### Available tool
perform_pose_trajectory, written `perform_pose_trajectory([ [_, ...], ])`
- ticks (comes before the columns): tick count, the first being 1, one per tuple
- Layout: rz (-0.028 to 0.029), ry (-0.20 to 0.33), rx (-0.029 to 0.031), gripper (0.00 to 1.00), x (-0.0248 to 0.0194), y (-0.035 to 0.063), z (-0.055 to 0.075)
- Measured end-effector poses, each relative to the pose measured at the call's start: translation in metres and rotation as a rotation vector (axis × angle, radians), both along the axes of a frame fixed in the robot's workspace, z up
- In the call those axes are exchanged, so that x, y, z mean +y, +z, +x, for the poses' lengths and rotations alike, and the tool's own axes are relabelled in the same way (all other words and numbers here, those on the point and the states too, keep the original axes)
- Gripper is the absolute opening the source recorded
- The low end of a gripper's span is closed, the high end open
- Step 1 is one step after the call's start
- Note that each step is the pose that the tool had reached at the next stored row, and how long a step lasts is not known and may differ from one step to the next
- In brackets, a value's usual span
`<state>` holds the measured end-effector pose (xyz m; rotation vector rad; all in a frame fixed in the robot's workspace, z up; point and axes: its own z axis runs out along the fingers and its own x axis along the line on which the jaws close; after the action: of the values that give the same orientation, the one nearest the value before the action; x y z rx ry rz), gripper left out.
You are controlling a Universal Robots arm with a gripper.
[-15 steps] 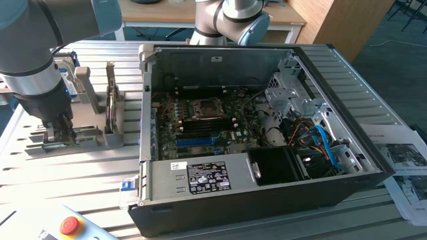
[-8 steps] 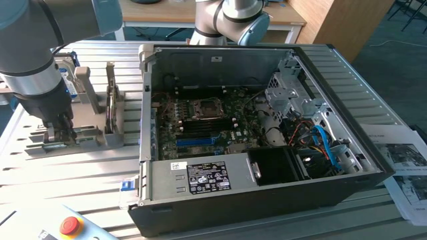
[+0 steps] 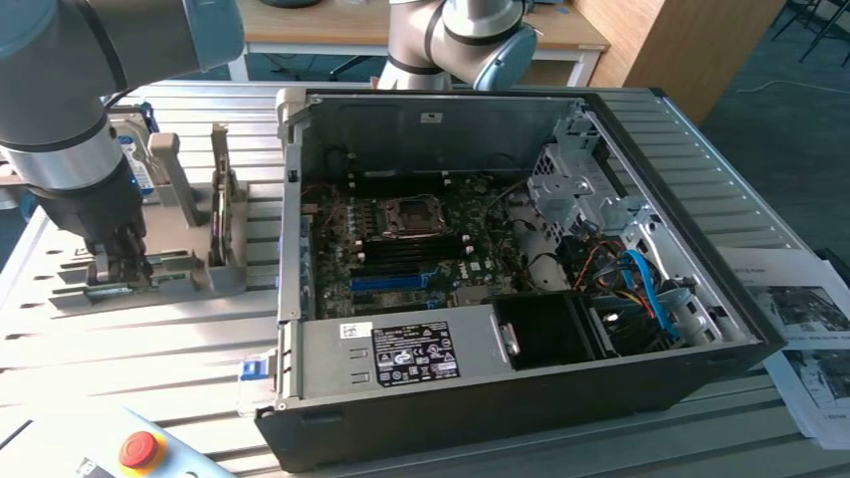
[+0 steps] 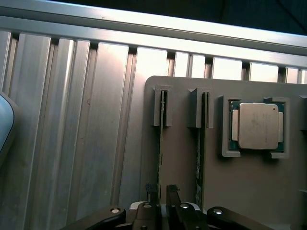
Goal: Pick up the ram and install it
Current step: 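Pick up the ram and move it above insertion slot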
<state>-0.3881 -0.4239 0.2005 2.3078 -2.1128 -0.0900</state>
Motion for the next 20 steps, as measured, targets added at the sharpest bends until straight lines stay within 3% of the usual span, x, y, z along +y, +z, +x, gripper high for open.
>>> perform_pose_trajectory([
  [5,-0.0001,0.0,0.0,0.2,0.0,0.0,0.0],
  [6,-0.0001,0.0,0.0,0.13,0.0,0.0,0.0],
  [8,0.0,0.0,0.0001,0.12,0.0,0.0,0.0],
  [20,-0.0001,-0.001,0.0001,0.12,0.0,0.0034,0.0001],
])
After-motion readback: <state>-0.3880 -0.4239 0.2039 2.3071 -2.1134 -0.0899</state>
